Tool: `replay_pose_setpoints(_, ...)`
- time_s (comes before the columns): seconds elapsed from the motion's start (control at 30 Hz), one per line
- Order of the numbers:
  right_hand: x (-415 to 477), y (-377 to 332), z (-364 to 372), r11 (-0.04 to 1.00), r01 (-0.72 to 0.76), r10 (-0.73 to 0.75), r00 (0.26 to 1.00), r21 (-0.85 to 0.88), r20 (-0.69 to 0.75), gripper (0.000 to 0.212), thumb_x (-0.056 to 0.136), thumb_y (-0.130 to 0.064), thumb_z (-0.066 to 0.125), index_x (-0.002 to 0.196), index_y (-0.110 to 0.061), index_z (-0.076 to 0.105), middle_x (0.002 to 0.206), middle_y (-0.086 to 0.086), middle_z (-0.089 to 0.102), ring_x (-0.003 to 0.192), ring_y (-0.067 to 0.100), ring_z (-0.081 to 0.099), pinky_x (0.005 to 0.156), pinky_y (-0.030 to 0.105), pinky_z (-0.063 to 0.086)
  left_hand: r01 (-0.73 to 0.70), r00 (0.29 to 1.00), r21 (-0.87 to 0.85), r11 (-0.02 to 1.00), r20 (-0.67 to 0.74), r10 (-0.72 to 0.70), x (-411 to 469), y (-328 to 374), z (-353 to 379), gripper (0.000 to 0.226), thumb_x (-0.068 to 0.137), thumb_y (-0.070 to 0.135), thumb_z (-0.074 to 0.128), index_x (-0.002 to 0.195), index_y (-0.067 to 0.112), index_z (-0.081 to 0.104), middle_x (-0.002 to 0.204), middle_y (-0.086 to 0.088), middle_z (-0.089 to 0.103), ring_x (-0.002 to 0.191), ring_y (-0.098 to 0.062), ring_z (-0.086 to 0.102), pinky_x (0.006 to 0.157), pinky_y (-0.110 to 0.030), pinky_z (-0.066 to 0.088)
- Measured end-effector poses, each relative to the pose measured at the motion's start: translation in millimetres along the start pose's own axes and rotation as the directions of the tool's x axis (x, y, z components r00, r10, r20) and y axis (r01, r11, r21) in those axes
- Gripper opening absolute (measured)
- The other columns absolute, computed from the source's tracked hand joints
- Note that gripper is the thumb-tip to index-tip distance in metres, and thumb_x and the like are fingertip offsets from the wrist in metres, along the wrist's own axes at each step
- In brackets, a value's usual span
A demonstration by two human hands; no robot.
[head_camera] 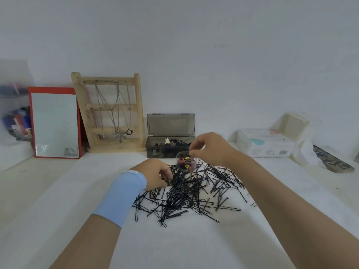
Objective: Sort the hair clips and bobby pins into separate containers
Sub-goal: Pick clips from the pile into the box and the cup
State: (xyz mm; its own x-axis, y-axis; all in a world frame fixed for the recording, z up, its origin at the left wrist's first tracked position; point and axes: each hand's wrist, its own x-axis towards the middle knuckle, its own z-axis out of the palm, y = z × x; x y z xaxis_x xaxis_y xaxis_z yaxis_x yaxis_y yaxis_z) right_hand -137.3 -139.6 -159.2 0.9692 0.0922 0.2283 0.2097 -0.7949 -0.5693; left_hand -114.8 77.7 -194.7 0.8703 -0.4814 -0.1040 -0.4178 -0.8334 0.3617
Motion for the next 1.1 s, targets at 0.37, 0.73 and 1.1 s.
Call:
replay_pose_setpoints(0.37,-9.8,-10.4,34.6,0.963,0.204,-0.151,0.949,-0.174,0.278,0.018,0.091,-0.028,0.067,0.107,-0.028,0.075,0.104,-0.013,0.068,0.092,0.003,0.062,0.089,0.025,0.052,0.070,0.980,0.258,0.964,0.164,-0.115,0.7,-21.5,21.8,0.083,0.093,0.069,0.036,0.157,0.029,0.002,0.165,0.001,-0.010,0.151,-0.022,-0.009,0.122,-0.044,0.001)
replay_pose_setpoints(0.73,-47.6,-1.2,22.8,0.914,0.181,0.113,0.746,-0.363,0.656,0.062,0.102,-0.042,0.044,0.156,-0.040,0.014,0.165,-0.017,0.003,0.151,0.012,0.011,0.123,0.035,0.011,-0.025,0.955,0.268,0.963,0.292,-0.057,-14.7,-3.3,10.0,0.077,0.095,0.061,0.043,0.157,0.035,0.006,0.164,0.010,-0.009,0.152,-0.017,-0.005,0.122,-0.044,0.005)
replay_pose_setpoints(1.1,3.6,17.6,10.0,0.982,-0.110,0.109,0.994,-0.157,-0.014,0.025,0.091,-0.024,0.063,0.116,-0.022,0.068,0.111,-0.004,0.067,0.098,0.014,0.060,0.079,0.023,0.043,-0.006,0.998,-0.146,0.989,-0.055,-0.002,28.9,13.2,-5.7,0.054,0.095,0.036,0.057,0.146,0.026,0.042,0.144,0.005,0.051,0.125,-0.014,0.052,0.108,-0.033,0.040)
